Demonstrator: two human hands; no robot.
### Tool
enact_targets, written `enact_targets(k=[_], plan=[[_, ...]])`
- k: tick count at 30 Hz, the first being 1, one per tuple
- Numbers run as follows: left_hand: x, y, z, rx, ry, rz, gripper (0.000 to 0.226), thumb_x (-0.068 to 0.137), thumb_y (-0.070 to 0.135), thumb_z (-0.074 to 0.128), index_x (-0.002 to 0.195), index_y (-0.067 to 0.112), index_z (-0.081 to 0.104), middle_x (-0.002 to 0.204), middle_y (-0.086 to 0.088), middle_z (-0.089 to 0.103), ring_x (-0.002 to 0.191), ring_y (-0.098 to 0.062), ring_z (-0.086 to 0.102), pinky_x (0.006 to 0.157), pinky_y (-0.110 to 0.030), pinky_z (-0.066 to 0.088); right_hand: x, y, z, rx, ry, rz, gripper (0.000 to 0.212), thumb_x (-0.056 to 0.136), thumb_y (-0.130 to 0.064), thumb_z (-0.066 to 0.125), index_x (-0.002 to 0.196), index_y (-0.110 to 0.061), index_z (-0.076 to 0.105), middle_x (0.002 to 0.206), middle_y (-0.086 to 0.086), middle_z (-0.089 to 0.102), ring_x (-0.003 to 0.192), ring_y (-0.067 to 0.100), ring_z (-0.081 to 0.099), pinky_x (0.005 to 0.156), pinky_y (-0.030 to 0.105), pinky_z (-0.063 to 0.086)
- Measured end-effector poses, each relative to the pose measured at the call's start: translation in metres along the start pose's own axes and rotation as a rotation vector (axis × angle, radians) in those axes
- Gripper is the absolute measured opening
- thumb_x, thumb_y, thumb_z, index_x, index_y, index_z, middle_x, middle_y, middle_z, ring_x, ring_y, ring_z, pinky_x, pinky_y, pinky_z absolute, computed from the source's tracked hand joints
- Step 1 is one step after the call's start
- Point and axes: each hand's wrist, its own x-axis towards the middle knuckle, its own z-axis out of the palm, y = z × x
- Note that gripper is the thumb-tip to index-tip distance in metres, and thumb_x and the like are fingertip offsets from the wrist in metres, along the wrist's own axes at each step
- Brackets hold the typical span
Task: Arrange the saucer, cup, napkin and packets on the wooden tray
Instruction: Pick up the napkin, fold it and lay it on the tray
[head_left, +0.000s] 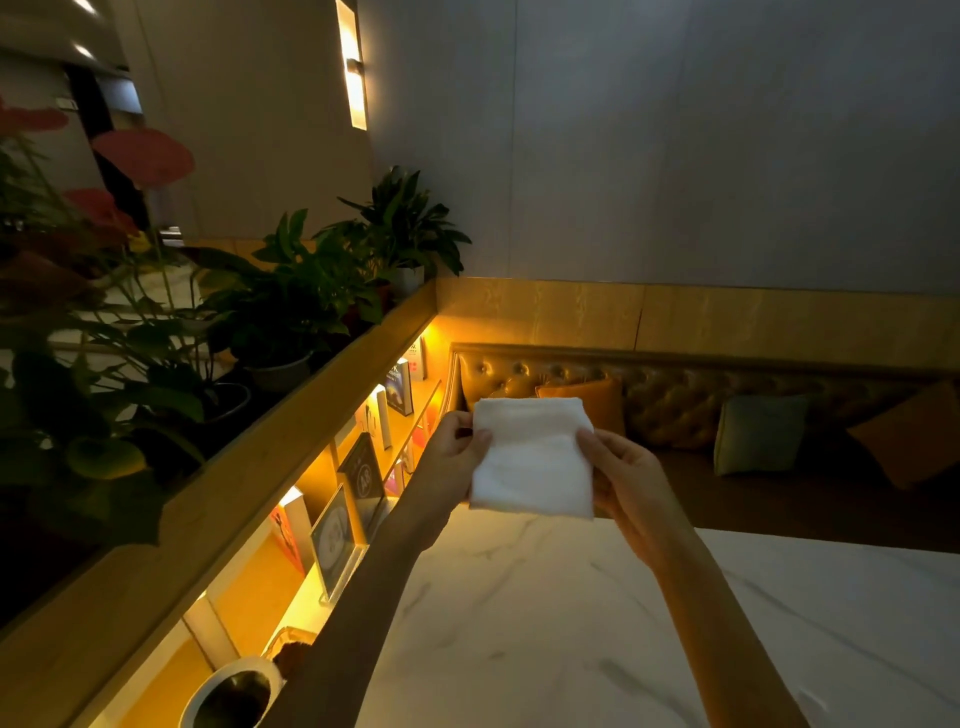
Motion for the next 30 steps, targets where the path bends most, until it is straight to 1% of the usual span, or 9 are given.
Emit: enact_targets(k=[3, 6, 9, 14, 17, 20, 23, 27, 30], plan=[[0.001, -0.008, -0.003, -0.056, -0.025, -0.044, 0.012, 0.097, 0.032, 0.054, 0.109, 0.032, 0.053, 0.118, -0.006, 0.063, 0.098, -0.02, 0.069, 0.061, -0.023, 0.057, -0.003, -0.006, -0.005, 0.024, -0.12, 0.144, 0.045, 0.082, -0.034, 0.067, 0.122, -0.014, 0.063, 0.113, 0.011, 0.071, 0.102, 0.029, 0.07, 0.071, 0.032, 0.059], [0.001, -0.01, -0.012, -0.248, -0.207, -0.207, 0.039, 0.084, 0.024, 0.069, 0.12, 0.021, 0.054, 0.117, -0.008, 0.068, 0.1, -0.026, 0.071, 0.068, -0.031, 0.06, -0.008, -0.008, -0.02, 0.112, -0.164, 0.252, 0.043, 0.085, -0.022, 0.066, 0.126, -0.01, 0.06, 0.121, 0.016, 0.067, 0.109, 0.033, 0.066, 0.074, 0.035, 0.06], [-0.002, -0.013, -0.015, -0.28, -0.291, -0.289, 0.053, 0.073, 0.019, 0.076, 0.122, 0.015, 0.056, 0.11, -0.006, 0.072, 0.1, -0.026, 0.073, 0.07, -0.032, 0.061, -0.019, -0.009, -0.036, 0.192, -0.208, 0.335, 0.042, 0.086, -0.015, 0.064, 0.127, -0.011, 0.06, 0.125, 0.017, 0.064, 0.115, 0.035, 0.063, 0.078, 0.037, 0.06], [-0.004, -0.021, 0.0, -0.209, -0.345, -0.328, 0.059, 0.065, 0.018, 0.08, 0.118, 0.021, 0.056, 0.116, -0.008, 0.069, 0.101, -0.025, 0.072, 0.08, -0.036, 0.062, -0.039, -0.006, -0.054, 0.134, -0.128, 0.377, 0.047, 0.083, -0.012, 0.069, 0.129, -0.013, 0.058, 0.127, 0.014, 0.064, 0.117, 0.035, 0.061, 0.082, 0.039, 0.059], [-0.006, -0.029, 0.014, -0.135, -0.35, -0.316, 0.049, 0.073, 0.01, 0.078, 0.116, 0.025, 0.058, 0.121, -0.008, 0.067, 0.104, -0.024, 0.071, 0.085, -0.039, 0.061, -0.052, -0.004, -0.063, 0.094, -0.051, 0.348, 0.042, 0.083, -0.009, 0.068, 0.124, -0.017, 0.063, 0.124, 0.012, 0.066, 0.115, 0.032, 0.063, 0.082, 0.039, 0.059], [-0.009, -0.04, 0.028, -0.04, -0.289, -0.167, 0.032, 0.083, 0.009, 0.072, 0.104, 0.032, 0.068, 0.118, 0.0, 0.07, 0.106, -0.018, 0.068, 0.085, -0.033, 0.06, -0.064, -0.004, -0.068, 0.0, 0.078, 0.238, 0.032, 0.077, -0.013, 0.07, 0.107, -0.022, 0.072, 0.116, 0.008, 0.07, 0.108, 0.025, 0.068, 0.077, 0.031, 0.059], [-0.014, -0.039, 0.037, -0.004, -0.317, 0.059, 0.036, 0.09, 0.0, 0.06, 0.094, 0.034, 0.073, 0.108, 0.014, 0.073, 0.107, -0.007, 0.066, 0.079, -0.019, 0.058, -0.074, -0.015, -0.069, -0.079, 0.12, 0.102, 0.022, 0.078, -0.011, 0.065, 0.089, -0.025, 0.076, 0.108, -0.003, 0.073, 0.104, 0.017, 0.069, 0.071, 0.023, 0.058], [-0.023, -0.014, 0.044, 0.102, -0.398, 0.316, 0.05, 0.096, -0.008, 0.041, 0.087, 0.035, 0.065, 0.115, 0.026, 0.066, 0.115, 0.001, 0.06, 0.074, -0.017, 0.057, -0.08, -0.042, -0.066, -0.313, 0.057, -0.088, 0.051, 0.091, 0.006, 0.048, 0.074, -0.035, 0.073, 0.104, -0.017, 0.07, 0.102, 0.006, 0.066, 0.065, 0.019, 0.058], [-0.028, 0.01, 0.05, 0.257, -0.392, 0.526, 0.037, 0.094, -0.003, 0.037, 0.098, 0.029, 0.055, 0.12, 0.025, 0.058, 0.116, 0.0, 0.058, 0.072, -0.02, 0.059, -0.079, -0.067, -0.067, -0.401, 0.037, -0.279, 0.057, 0.089, 0.011, 0.05, 0.072, -0.039, 0.072, 0.095, -0.01, 0.072, 0.09, 0.018, 0.069, 0.064, 0.015, 0.056]])
